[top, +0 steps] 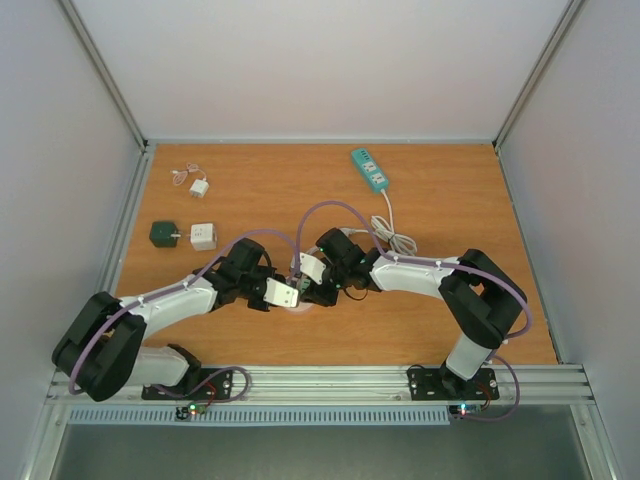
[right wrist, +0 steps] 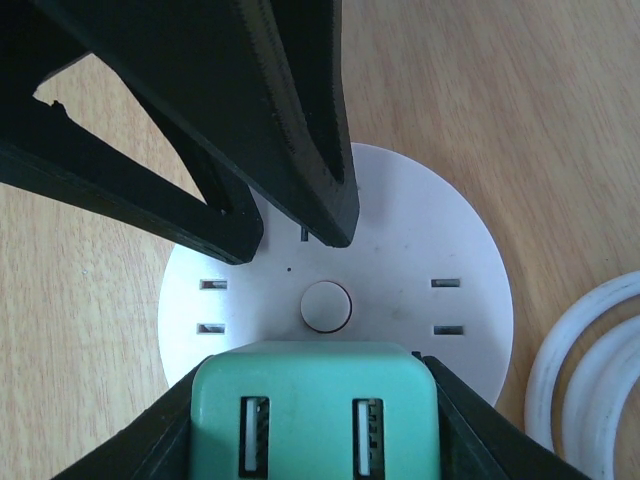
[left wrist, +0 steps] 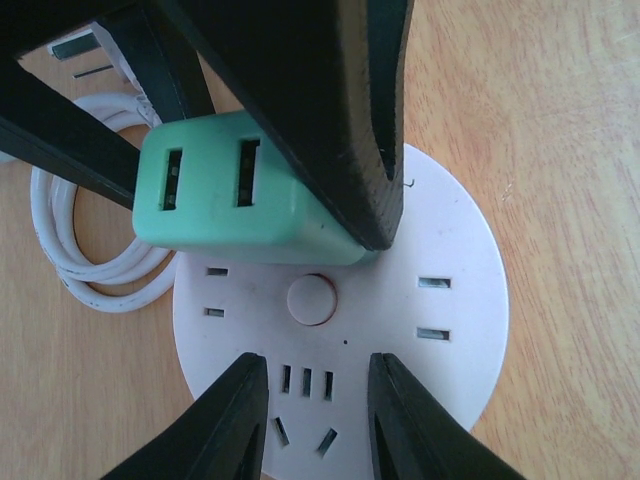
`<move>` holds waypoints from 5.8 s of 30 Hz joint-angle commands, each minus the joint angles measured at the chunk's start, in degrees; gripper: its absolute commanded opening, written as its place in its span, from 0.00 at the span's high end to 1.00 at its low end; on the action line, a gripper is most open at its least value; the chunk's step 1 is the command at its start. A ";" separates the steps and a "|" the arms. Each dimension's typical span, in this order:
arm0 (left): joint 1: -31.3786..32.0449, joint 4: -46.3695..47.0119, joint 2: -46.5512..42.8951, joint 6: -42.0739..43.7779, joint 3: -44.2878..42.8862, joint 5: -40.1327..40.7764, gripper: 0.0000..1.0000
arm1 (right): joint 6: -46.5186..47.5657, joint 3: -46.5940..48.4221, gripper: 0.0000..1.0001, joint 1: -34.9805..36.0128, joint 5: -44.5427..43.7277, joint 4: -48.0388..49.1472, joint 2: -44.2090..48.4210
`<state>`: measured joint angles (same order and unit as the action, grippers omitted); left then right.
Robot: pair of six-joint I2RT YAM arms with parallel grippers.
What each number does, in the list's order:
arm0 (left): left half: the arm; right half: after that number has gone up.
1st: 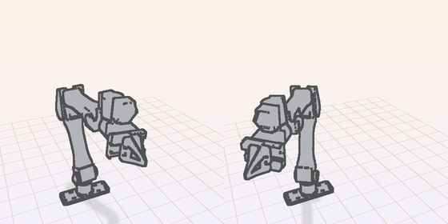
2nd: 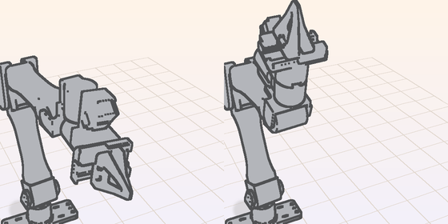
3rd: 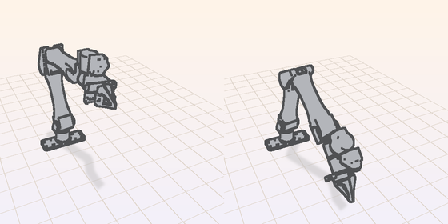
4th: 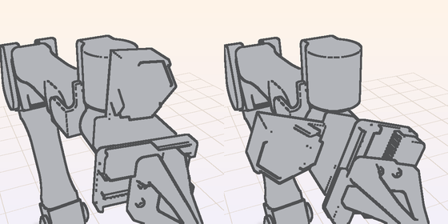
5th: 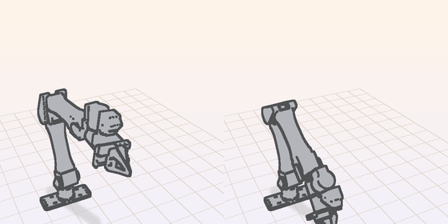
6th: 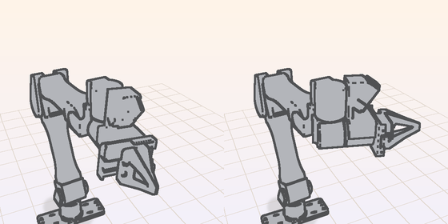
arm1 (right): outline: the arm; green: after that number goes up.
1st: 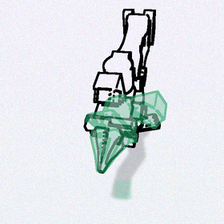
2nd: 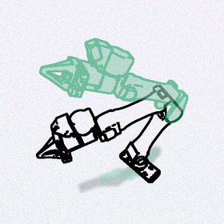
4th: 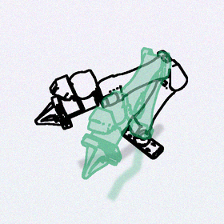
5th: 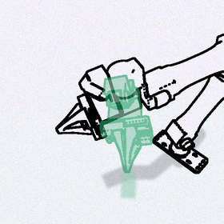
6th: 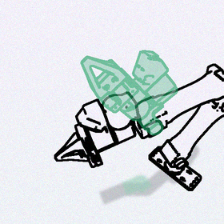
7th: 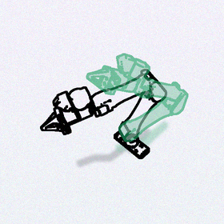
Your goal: Pull the plug off the socket
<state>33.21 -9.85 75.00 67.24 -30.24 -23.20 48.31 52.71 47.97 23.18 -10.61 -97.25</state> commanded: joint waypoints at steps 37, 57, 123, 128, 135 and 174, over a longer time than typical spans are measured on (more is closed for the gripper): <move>2.28 -10.37 7.61 3.71 0.01 6.61 0.71 | -6.21 2.25 0.90 -0.74 8.51 2.55 6.16; 2.73 -12.34 4.70 1.63 -0.62 5.19 0.70 | -5.54 0.72 0.91 -1.12 8.04 1.52 2.55; 14.61 -12.68 8.46 -8.93 -1.13 8.62 0.64 | -5.67 -3.39 0.93 2.84 1.79 8.13 7.54; 14.53 -12.59 6.97 -9.75 -1.38 7.64 0.60 | -6.77 -2.36 0.92 2.45 4.03 6.56 5.26; 11.00 -11.84 -3.72 -14.99 -1.77 1.73 0.47 | -11.45 -1.98 0.91 1.30 -1.60 9.97 1.94; 6.51 -2.57 -3.33 -49.99 -10.17 11.60 0.18 | -22.59 -3.93 0.18 -18.59 4.38 11.58 16.22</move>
<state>36.36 -16.40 69.84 22.50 -37.80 -17.04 26.13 49.76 31.24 25.50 0.86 -82.30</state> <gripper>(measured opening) 0.834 0.817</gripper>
